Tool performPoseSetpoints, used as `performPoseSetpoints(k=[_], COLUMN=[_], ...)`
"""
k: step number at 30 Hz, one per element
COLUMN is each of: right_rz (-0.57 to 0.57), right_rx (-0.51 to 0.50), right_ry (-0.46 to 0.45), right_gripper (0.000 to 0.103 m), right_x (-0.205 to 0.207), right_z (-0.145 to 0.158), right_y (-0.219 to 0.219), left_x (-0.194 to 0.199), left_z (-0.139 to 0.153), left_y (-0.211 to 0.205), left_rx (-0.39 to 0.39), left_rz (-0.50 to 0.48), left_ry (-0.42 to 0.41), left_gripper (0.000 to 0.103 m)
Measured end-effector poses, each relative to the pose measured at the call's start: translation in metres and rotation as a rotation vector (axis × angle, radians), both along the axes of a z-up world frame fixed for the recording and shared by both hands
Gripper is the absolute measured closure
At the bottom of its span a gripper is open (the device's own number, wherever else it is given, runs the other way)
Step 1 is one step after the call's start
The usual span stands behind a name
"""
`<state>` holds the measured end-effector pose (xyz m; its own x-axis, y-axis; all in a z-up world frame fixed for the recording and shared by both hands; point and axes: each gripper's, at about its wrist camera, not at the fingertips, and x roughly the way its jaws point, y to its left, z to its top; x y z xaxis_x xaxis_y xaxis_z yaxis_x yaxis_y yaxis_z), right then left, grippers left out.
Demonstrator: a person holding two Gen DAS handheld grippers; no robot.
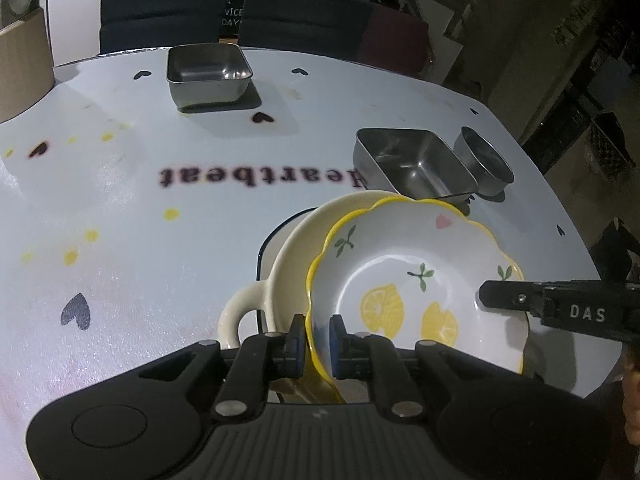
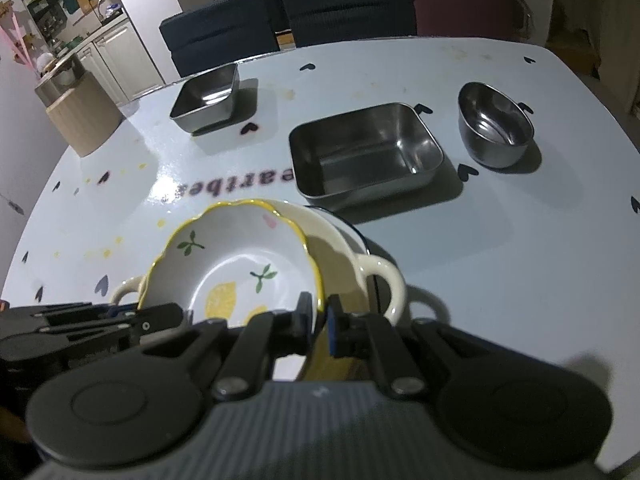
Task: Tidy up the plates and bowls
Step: 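Lower the lemon bowl into the cream bowl with both grippers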
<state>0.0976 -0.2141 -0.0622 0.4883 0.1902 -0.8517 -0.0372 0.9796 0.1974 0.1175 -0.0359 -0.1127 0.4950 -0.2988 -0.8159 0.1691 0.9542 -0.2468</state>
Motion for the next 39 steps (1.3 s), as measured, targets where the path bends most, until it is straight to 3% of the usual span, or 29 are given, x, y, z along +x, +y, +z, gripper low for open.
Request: performPoseSetpoints(k=[30, 39], right_rz=[0.005, -0.023], right_rx=[-0.068, -0.026], right_ry=[0.032, 0.05], right_gripper=[0.092, 0.091], right_x=[0.014, 0.022], right_z=[-0.015, -0.022], right_y=[0.01, 0.006], left_x=[-0.002, -0.004], left_z=[0.003, 0.004], left_y=[0.002, 0.005], left_rx=[0.0, -0.008], left_rz=[-0.017, -0.013], left_ry=[-0.02, -0.032], left_gripper=[0.091, 0.091])
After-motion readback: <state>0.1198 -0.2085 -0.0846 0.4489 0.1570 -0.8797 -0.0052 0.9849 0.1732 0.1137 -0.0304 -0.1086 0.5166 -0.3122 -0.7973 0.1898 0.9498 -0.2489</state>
